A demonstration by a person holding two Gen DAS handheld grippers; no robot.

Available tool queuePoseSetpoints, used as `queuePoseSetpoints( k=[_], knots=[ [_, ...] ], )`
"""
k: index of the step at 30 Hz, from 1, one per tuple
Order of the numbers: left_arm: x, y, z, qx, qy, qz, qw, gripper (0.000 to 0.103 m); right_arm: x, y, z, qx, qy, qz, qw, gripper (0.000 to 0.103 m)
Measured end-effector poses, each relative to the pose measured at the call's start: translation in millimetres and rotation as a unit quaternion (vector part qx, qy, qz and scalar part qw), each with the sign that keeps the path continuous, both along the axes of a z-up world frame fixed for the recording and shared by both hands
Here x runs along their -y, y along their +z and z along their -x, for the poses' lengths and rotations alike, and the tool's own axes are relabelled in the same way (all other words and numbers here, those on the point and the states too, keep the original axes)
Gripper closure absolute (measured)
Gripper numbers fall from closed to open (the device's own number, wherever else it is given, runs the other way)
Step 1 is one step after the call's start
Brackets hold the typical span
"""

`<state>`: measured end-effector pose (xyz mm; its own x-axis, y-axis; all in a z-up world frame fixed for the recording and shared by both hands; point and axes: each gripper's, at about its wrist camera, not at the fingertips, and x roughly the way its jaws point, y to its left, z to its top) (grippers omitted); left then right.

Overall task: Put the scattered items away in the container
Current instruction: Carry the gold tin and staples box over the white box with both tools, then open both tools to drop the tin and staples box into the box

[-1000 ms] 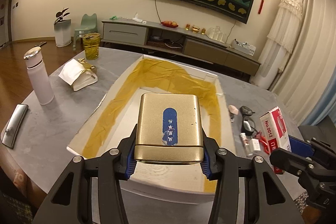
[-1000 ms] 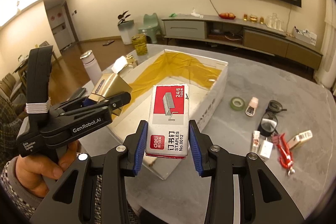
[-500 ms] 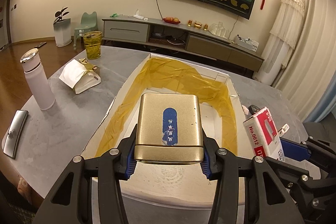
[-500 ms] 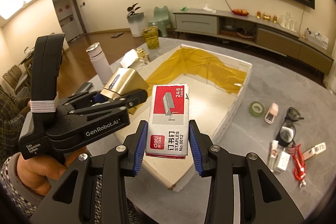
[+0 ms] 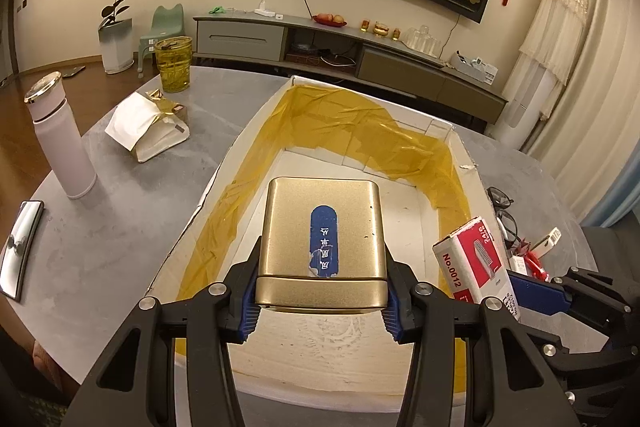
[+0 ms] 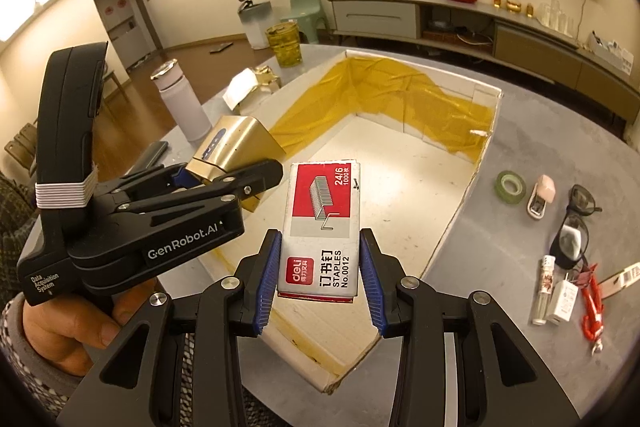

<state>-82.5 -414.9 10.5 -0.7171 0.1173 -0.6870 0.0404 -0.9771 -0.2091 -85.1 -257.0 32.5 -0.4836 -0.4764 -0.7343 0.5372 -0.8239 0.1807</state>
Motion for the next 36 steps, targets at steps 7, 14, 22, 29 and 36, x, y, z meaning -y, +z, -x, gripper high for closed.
queuePoseSetpoints(
  k=[7,14,22,29,36],
  knots=[
    [4,-5,6,0.005,-0.001,0.002,1.0000,0.053,2,-7,8,0.007,-0.001,-0.002,1.000,0.062],
    [13,-14,14,0.018,0.001,0.001,0.9998,0.053,5,-8,15,0.011,-0.002,-0.002,1.000,0.062],
    [16,-18,16,0.022,0.003,0.004,0.9998,0.053,9,-13,20,0.019,-0.004,-0.003,1.000,0.062],
    [25,-19,18,0.021,0.013,0.010,0.9996,0.053,14,-13,22,0.019,0.000,-0.005,1.000,0.062],
    [26,-18,16,0.022,0.005,0.003,0.9997,0.053,16,-17,24,0.024,0.002,-0.006,1.000,0.062]
  ],
)
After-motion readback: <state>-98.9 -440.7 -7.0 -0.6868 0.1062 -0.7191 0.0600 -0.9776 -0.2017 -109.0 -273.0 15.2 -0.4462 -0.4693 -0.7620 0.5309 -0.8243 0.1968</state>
